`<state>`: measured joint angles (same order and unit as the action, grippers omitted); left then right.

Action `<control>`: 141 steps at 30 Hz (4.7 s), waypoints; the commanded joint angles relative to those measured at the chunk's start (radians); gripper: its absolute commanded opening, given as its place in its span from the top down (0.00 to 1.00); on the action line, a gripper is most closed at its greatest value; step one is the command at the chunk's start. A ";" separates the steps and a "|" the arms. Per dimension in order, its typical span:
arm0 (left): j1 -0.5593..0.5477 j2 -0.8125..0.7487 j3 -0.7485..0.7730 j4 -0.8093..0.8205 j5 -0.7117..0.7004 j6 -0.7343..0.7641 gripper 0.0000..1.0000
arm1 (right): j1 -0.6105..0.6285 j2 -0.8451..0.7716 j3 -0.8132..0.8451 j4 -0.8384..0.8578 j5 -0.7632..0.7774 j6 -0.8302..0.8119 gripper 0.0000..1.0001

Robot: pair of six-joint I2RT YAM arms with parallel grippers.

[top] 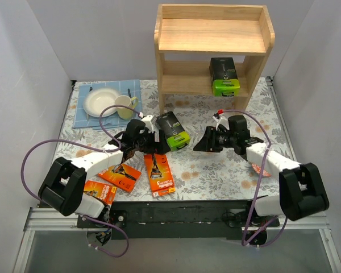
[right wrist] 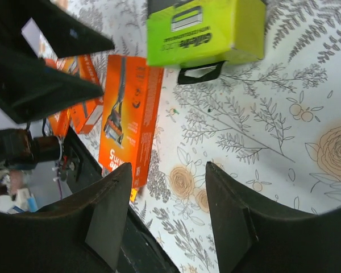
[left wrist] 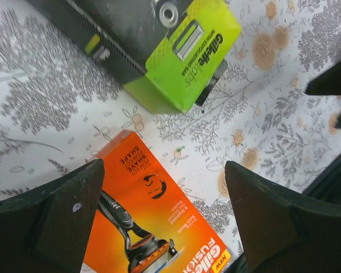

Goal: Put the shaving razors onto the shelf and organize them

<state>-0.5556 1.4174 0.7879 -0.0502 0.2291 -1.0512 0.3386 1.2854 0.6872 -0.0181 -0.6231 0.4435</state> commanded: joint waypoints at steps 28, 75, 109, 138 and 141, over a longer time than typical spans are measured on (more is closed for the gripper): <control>0.148 0.285 -0.015 0.394 0.245 -0.461 0.18 | 0.005 0.536 0.270 0.190 -0.061 0.268 0.48; 0.129 0.271 -0.004 0.276 0.219 -1.196 0.09 | 0.140 0.411 0.229 0.288 -0.043 0.397 0.99; 0.123 -0.090 -0.204 0.333 0.352 -0.496 1.00 | 0.001 0.175 0.339 -0.274 -0.012 -0.185 0.47; 0.128 0.293 0.603 0.222 0.352 -0.544 1.00 | -0.138 -0.193 0.295 -0.519 0.069 -0.454 0.53; 0.126 0.308 0.620 0.214 0.323 -0.569 1.00 | -0.141 -0.193 0.284 -0.511 0.066 -0.451 0.53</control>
<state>-0.4332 1.7554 1.3224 0.0963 0.5968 -1.5650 0.2066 1.1172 0.9661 -0.5522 -0.5552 -0.0040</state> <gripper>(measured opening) 0.459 0.475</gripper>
